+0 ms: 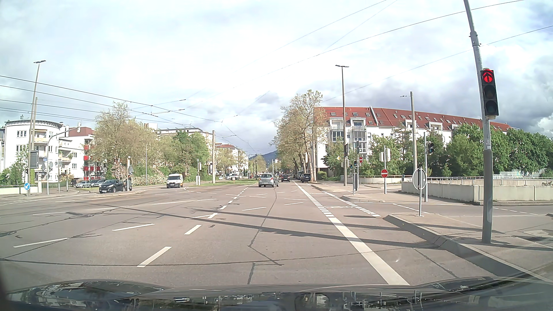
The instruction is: Follow the waypoints while adhering to traffic rules and regulations
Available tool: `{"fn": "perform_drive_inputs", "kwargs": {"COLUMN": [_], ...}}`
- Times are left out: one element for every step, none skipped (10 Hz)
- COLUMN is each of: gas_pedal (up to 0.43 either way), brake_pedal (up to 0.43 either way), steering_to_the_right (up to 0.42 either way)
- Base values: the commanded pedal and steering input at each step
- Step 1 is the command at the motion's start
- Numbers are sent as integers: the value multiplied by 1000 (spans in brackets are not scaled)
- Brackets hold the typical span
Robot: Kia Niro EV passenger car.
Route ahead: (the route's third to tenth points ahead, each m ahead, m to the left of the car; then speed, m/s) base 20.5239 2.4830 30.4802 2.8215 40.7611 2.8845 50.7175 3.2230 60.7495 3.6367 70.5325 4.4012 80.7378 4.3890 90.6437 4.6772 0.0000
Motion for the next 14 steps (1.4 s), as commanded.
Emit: {"fn": "perform_drive_inputs", "kwargs": {"gas_pedal": [0, 0, 0, 0, 0, 0, 0, 0, 0, 0, 0, 0, 39, 138], "brake_pedal": [159, 159, 159, 159, 159, 159, 85, 0, 0, 0, 0, 0, 0, 0], "steering_to_the_right": [-15, -15, -15, -15, -15, -15, -15, -15, -15, -15, -15, -15, -15, -13]}}
